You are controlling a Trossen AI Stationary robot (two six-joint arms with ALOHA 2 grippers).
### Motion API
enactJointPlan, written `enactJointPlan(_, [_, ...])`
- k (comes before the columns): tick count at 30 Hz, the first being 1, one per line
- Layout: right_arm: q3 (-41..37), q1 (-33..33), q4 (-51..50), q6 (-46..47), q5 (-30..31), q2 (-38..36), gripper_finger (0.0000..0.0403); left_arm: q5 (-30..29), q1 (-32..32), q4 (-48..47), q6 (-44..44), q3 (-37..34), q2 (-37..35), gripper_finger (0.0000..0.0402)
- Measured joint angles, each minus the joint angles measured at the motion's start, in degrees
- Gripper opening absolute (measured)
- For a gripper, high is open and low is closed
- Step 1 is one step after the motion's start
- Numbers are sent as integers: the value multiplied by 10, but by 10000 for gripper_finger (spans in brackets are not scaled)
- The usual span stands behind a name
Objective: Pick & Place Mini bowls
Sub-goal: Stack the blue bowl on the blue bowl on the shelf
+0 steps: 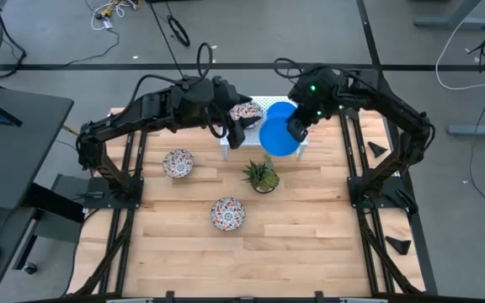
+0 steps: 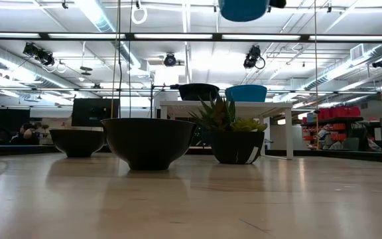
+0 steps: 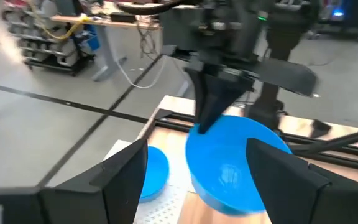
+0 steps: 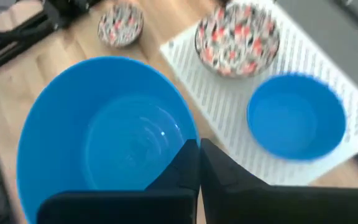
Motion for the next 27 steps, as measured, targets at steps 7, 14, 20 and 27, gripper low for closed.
enactJointPlan(7, [0, -71, -45, 0, -51, 0, 0, 52, 0, 0, -33, 0, 1, 275])
enactJointPlan(14, [0, -154, -43, -15, -51, 17, 0, 55, 0, 1, -77, 0, 1, 275])
enactJointPlan(20, [0, -212, -30, -17, -50, 45, 0, 55, 0, 1, -94, 0, 1, 275])
enactJointPlan(27, [-1, -266, -1, -39, -60, 85, 0, 55, 0, 0, -106, 0, 1, 275])
